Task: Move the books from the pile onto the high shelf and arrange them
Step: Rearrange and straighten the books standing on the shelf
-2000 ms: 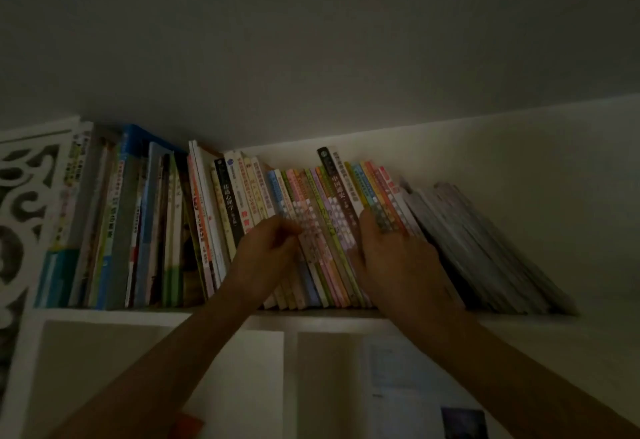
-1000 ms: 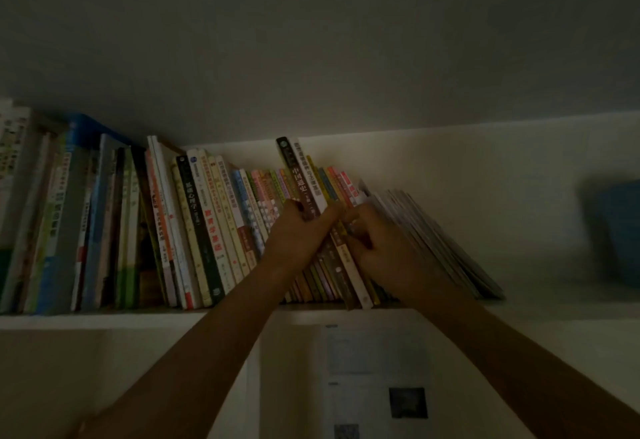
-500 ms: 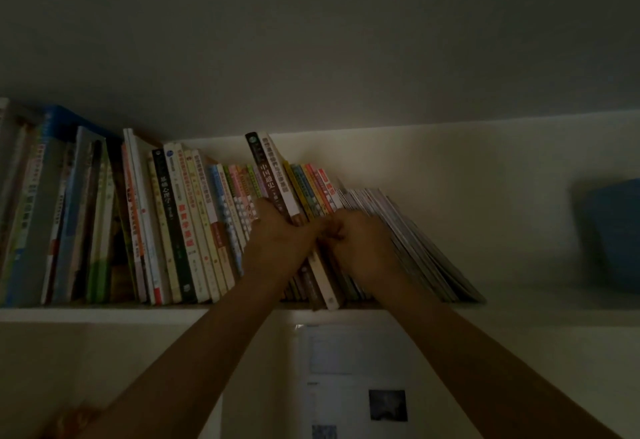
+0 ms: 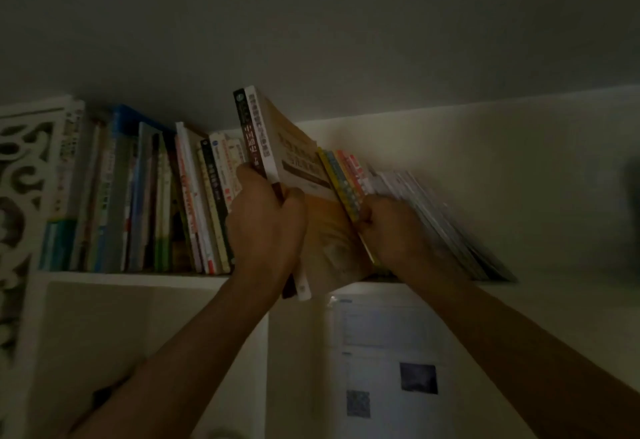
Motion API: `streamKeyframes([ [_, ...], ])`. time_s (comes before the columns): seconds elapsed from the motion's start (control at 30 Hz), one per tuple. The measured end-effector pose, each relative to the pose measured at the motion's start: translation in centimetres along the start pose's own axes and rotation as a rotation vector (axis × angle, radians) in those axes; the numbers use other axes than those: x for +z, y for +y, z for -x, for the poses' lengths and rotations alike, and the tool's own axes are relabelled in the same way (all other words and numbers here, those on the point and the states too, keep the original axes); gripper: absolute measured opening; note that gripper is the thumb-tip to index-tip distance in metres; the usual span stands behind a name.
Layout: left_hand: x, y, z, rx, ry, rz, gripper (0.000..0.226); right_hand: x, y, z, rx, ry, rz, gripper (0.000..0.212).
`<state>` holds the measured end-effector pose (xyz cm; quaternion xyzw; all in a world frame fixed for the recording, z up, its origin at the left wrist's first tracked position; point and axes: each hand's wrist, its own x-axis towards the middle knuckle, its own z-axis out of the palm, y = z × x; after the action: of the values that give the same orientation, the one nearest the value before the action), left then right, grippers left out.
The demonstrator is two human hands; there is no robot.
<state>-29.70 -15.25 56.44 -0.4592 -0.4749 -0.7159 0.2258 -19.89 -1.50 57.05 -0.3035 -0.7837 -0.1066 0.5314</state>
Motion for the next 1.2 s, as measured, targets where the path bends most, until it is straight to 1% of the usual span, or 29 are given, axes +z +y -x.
streamKeyframes([
  [0.07,-1.4,0.0,0.2,0.013,0.024,0.003,0.029,0.0,-0.4,0.3,0.002,0.004,-0.02,0.013],
  [0.13,-3.2,-0.1,0.2,0.035,0.05,-0.009,0.032,0.1,-1.3,0.6,-0.005,-0.014,-0.045,0.025],
  [0.2,-5.4,-0.3,-0.1,0.058,0.095,-0.056,0.037,0.7,-2.3,0.9,-0.043,-0.047,-0.074,0.034],
  [0.3,-8.8,-0.4,-1.1,0.059,0.161,-0.098,0.044,1.8,-4.0,0.5,-0.1,-0.039,-0.179,0.039],
  [0.37,-10.8,-0.5,-1.8,0.037,0.187,-0.095,0.047,2.6,-4.9,-0.2,-0.108,0.0,-0.124,0.047],
  [0.43,-12.1,-0.7,-1.9,0.025,0.191,-0.091,0.045,3.3,-5.7,-0.7,-0.132,0.072,0.016,0.057],
  [0.5,-12.6,-1.0,-1.8,0.024,0.178,-0.079,0.045,4.1,-6.3,-1.5,-0.159,0.112,0.076,0.065],
  [0.67,-11.8,-2.0,-1.5,0.025,0.135,-0.053,0.04,6.4,-6.6,-2.9,-0.176,0.084,0.141,0.081],
  [0.77,-11.5,-2.5,-1.3,0.013,0.121,-0.007,0.04,7.1,-6.3,-3.3,-0.2,0.136,0.202,0.088],
  [1.0,-11.2,-3.9,-1.7,-0.003,0.139,0.028,0.035,7.0,-7.3,-4.6,-0.191,0.014,0.209,0.108],
  [1.07,-10.9,-4.3,-1.6,-0.015,0.141,0.045,0.039,7.0,-7.3,-4.7,-0.221,-0.006,0.241,0.107],
  [1.1,-10.8,-4.4,-1.6,-0.023,0.143,0.055,0.041,7.1,-7.0,-4.6,-0.26,0.013,0.267,0.103],
  [1.13,-10.8,-4.4,-1.7,-0.026,0.139,0.064,0.042,7.2,-6.6,-4.4,-0.314,0.059,0.294,0.096],
  [1.2,-10.7,-4.4,-1.7,-0.023,0.128,0.079,0.042,7.4,-5.9,-4.3,-0.404,0.153,0.342,0.076],
])
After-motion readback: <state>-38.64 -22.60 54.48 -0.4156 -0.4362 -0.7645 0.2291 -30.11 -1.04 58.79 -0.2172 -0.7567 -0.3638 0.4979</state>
